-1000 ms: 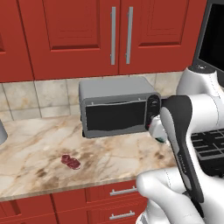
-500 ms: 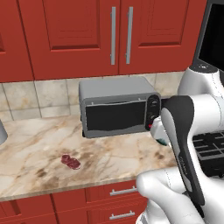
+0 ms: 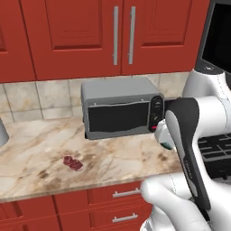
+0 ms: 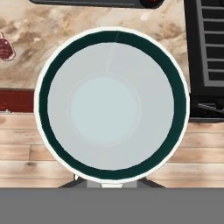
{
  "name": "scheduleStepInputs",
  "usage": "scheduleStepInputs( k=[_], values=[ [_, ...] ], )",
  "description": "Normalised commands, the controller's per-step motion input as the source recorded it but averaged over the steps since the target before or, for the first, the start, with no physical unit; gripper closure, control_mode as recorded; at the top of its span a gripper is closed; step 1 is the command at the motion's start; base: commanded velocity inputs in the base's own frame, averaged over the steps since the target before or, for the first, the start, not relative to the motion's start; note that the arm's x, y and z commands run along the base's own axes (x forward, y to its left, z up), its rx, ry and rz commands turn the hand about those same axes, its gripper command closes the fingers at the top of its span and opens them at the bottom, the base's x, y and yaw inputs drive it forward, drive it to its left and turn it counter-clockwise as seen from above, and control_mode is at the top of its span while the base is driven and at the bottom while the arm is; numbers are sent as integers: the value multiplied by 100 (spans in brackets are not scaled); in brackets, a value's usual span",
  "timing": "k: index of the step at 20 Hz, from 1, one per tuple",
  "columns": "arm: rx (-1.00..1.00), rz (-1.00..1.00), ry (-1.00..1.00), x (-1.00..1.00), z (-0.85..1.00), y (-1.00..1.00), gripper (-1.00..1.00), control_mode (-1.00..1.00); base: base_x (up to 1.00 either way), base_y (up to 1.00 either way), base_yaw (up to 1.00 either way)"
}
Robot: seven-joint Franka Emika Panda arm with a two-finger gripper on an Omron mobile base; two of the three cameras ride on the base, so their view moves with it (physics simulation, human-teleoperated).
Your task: Pick the mug from the counter and place it inside the microwave. Then close the microwave.
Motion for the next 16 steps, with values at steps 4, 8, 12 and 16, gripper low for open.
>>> scheduleStepInputs(
  k=[4, 8, 12, 16],
  values=[
    [0, 0, 0, 0, 0, 0, 100, 100, -76, 17, 0],
    [0, 0, 0, 0, 0, 0, 100, 100, -74, 24, -8],
    [0, 0, 0, 0, 0, 0, 100, 100, -99, 9, -36],
    [0, 0, 0, 0, 0, 0, 100, 100, -96, -2, -56]
  ],
)
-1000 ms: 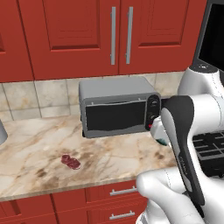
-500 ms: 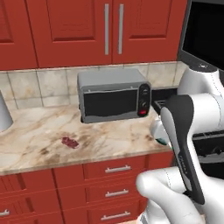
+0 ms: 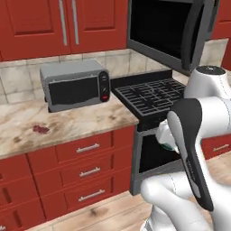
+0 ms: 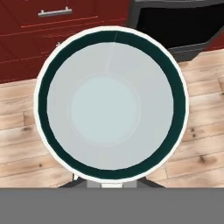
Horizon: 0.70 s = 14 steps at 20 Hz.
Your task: Pick the mug from the counter and place it inside the microwave. Then close the microwave.
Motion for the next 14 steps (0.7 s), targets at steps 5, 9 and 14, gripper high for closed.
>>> scheduleStepInputs(
  k=[5, 9, 14],
  values=[
    [0, 0, 0, 0, 0, 0, 100, 100, -62, -37, -51],
    [0, 0, 0, 0, 0, 0, 100, 100, -6, -86, -17],
    [0, 0, 0, 0, 0, 0, 100, 100, 19, -97, 1]
  ],
)
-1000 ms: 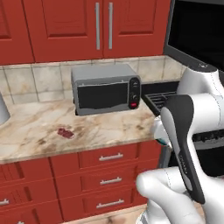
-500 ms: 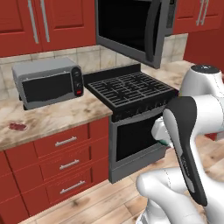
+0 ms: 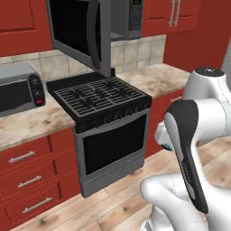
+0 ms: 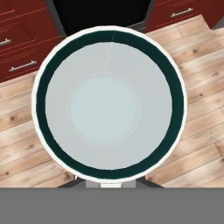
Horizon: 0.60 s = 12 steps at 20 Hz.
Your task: Pick the mug from the counter and place it inside the microwave. Then close the microwave.
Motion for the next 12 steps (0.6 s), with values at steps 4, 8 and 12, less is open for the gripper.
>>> scheduleStepInputs(
  k=[4, 8, 12],
  values=[
    [0, 0, 0, 0, 0, 0, 100, 100, 50, -80, 11],
    [0, 0, 0, 0, 0, 0, 100, 100, 69, -52, 23],
    [0, 0, 0, 0, 0, 0, 100, 100, 68, -27, 29]
  ],
)
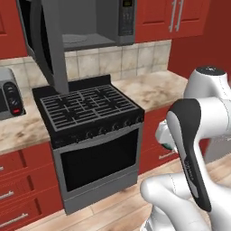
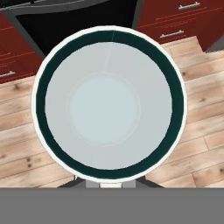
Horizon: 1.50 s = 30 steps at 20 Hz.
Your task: Pick the mug from the counter and place it inside the microwave. Then close the microwave.
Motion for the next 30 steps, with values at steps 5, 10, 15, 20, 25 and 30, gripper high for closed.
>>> scheduleStepInputs(
  k=[5, 10, 15, 20, 25, 30],
  values=[
    [0, 0, 0, 0, 0, 0, 100, 100, 54, -8, 26],
    [0, 0, 0, 0, 0, 0, 100, 100, 59, -15, 23],
    [0, 0, 0, 0, 0, 0, 100, 100, 56, -33, 20],
    [0, 0, 0, 0, 0, 0, 100, 100, 45, -27, 20],
    [0, 0, 0, 0, 0, 0, 100, 100, 38, -12, 26],
    [0, 0, 0, 0, 0, 0, 100, 100, 30, -22, 21]
  ],
)
